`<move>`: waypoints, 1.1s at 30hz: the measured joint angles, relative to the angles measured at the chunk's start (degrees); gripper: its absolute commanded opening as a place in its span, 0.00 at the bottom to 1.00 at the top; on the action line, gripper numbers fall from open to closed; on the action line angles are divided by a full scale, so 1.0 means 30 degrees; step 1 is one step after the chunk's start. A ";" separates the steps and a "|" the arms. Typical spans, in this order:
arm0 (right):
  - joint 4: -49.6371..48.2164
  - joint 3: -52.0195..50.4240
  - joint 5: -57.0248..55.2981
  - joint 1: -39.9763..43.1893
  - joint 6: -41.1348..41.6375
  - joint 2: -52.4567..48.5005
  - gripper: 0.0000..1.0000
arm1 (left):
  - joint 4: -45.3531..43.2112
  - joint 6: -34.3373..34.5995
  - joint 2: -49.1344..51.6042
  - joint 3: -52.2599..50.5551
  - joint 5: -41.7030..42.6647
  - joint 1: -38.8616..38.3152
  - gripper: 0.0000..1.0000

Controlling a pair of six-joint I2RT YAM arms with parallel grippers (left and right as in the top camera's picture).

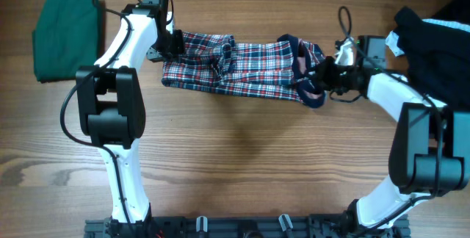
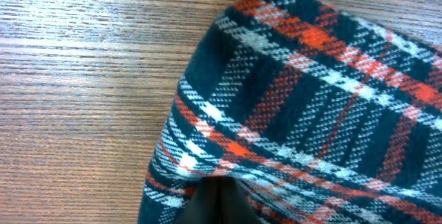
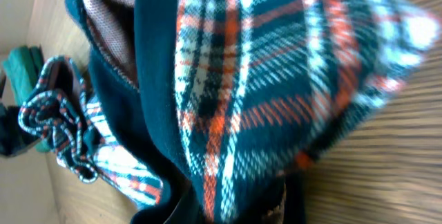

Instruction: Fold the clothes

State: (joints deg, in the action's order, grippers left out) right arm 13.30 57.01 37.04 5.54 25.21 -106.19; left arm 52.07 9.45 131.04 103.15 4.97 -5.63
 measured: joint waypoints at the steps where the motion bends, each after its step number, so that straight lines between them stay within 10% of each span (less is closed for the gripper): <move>1: 0.0452 0.0211 0.0007 0.0211 -0.0211 0.0000 0.04 | 0.0007 -0.0029 0.0000 0.0000 0.0007 0.0000 0.34; 9: 0.3738 0.2353 -0.0277 0.2419 -0.2484 -0.0007 0.04 | 0.0284 -0.0073 0.0124 0.0044 0.0517 -0.0270 0.79; 33: 0.9347 0.7155 -0.2244 0.5151 -0.6477 -0.0058 0.04 | 0.0583 -0.0058 -0.2368 -0.0277 0.0699 -0.0532 0.86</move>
State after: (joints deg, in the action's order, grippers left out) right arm 41.34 78.48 30.30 20.99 5.78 -106.37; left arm 53.82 9.28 123.94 102.32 7.07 -7.22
